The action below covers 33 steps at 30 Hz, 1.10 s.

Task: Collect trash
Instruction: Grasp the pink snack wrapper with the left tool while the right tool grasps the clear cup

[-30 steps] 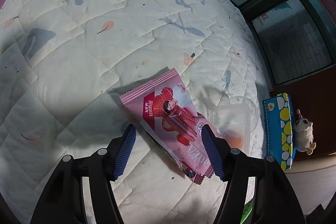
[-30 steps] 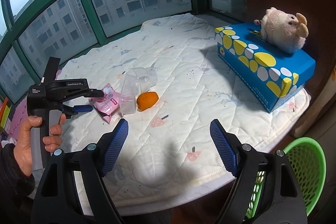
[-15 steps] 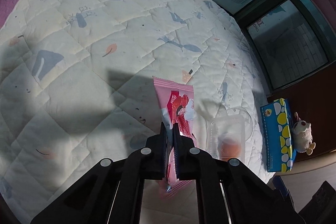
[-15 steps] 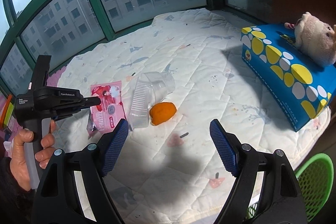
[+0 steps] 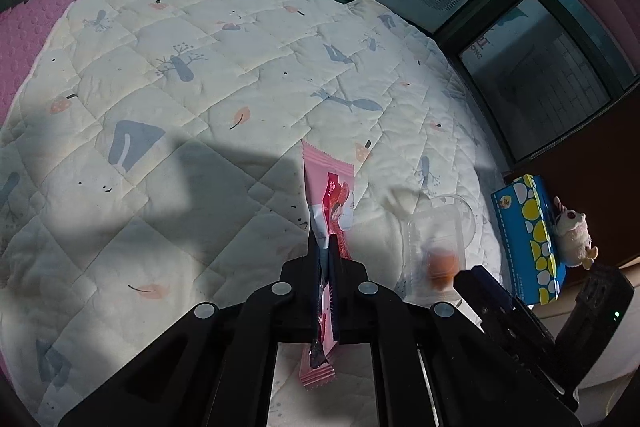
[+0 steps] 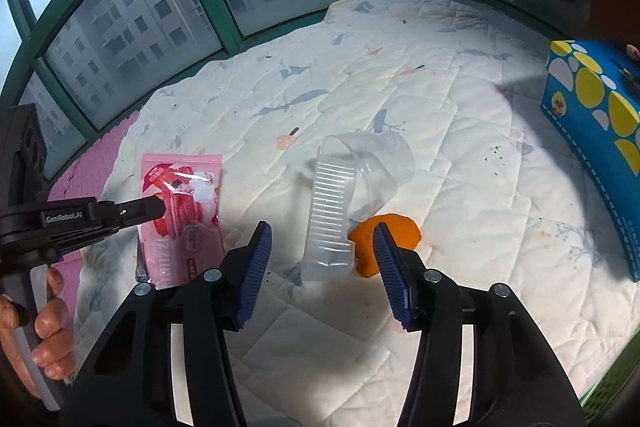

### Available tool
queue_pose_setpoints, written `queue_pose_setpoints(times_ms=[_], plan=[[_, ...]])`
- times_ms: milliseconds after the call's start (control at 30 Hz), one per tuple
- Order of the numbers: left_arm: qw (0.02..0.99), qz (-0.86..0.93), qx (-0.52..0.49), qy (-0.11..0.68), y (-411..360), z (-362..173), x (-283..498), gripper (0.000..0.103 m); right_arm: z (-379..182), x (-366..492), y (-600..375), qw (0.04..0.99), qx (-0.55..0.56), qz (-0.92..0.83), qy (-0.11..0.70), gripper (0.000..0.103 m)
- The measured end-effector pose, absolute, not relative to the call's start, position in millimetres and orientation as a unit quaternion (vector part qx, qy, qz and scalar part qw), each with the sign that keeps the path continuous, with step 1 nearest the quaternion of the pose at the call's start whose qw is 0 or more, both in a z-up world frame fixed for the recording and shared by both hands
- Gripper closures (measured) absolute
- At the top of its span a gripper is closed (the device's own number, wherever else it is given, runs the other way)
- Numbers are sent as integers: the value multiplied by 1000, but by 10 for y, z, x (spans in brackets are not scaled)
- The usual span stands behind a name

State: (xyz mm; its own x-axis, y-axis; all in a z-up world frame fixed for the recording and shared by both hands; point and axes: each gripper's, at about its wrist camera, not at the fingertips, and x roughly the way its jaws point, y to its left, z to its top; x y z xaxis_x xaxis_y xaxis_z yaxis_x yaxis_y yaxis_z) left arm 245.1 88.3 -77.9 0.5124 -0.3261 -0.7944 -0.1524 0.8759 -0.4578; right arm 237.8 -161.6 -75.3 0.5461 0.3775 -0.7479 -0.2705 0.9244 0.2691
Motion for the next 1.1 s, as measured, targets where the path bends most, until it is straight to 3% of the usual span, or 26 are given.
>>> queue_pose_setpoints(times_ms=[233, 300, 1100], plan=[[838, -59, -234, 490, 876, -752, 2370, 98, -893, 2470, -1606, 869, 74, 178, 455, 62], [838, -60, -231, 491, 858, -745, 2348, 98, -918, 2470, -1595, 867, 79, 179, 458, 72], [835, -134, -206, 492, 269, -501, 1784, 98, -524, 1268, -2162, 891, 118, 165, 407, 74]])
